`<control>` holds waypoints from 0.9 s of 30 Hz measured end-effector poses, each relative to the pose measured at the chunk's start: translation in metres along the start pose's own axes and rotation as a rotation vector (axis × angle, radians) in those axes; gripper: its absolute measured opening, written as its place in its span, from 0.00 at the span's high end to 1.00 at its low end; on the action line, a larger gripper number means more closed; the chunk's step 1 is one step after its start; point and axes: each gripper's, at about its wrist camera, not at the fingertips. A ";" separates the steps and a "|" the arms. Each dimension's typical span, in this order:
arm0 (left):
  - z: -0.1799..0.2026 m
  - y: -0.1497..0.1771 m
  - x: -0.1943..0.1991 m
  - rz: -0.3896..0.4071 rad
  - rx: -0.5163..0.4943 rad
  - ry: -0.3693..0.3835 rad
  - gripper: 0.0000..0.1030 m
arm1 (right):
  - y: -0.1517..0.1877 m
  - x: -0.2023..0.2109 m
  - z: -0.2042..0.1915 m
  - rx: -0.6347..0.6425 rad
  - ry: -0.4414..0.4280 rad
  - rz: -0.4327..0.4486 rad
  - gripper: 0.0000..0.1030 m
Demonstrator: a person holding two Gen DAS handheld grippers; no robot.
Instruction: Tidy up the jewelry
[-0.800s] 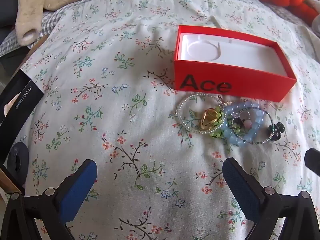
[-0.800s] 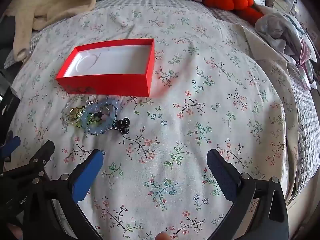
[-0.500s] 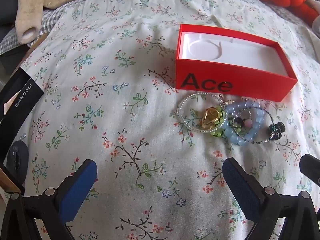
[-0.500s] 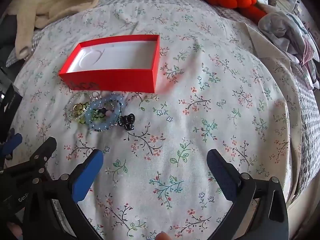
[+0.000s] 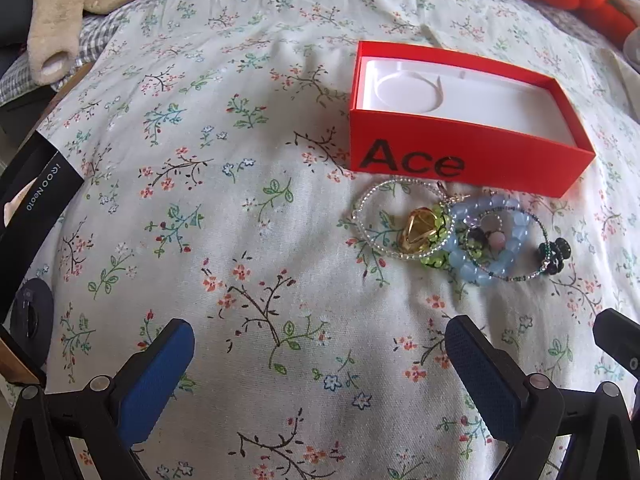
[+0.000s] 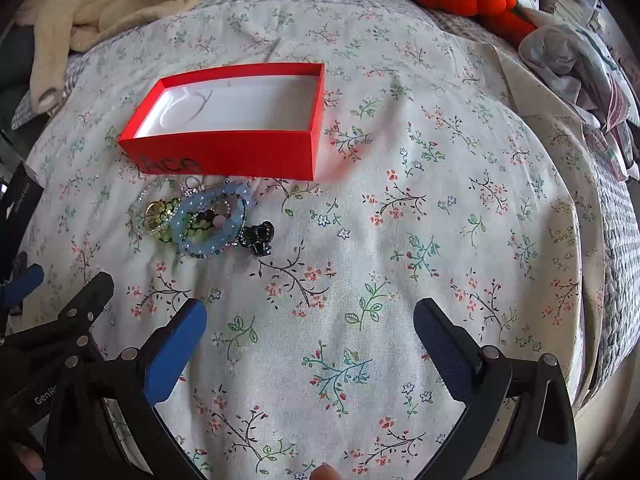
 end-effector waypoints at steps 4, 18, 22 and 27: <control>-0.001 0.000 0.000 0.000 -0.002 0.000 0.00 | 0.001 0.000 0.000 -0.001 0.001 0.001 0.00; 0.002 0.001 0.000 -0.002 0.000 0.000 0.00 | 0.001 -0.001 -0.001 0.002 0.003 0.000 0.00; 0.002 0.000 0.000 -0.002 -0.002 -0.002 0.00 | 0.001 -0.001 -0.001 0.003 0.003 0.000 0.00; 0.001 0.000 0.000 -0.003 -0.003 -0.001 0.00 | 0.001 -0.001 -0.001 0.004 0.003 0.000 0.00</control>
Point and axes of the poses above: each gripper's, at about its wrist camera, not at the fingertips, and x roughly against the way its jaws point, z to its right, y to its underside, and after that the axes turned 15 degrees about y, right-handed
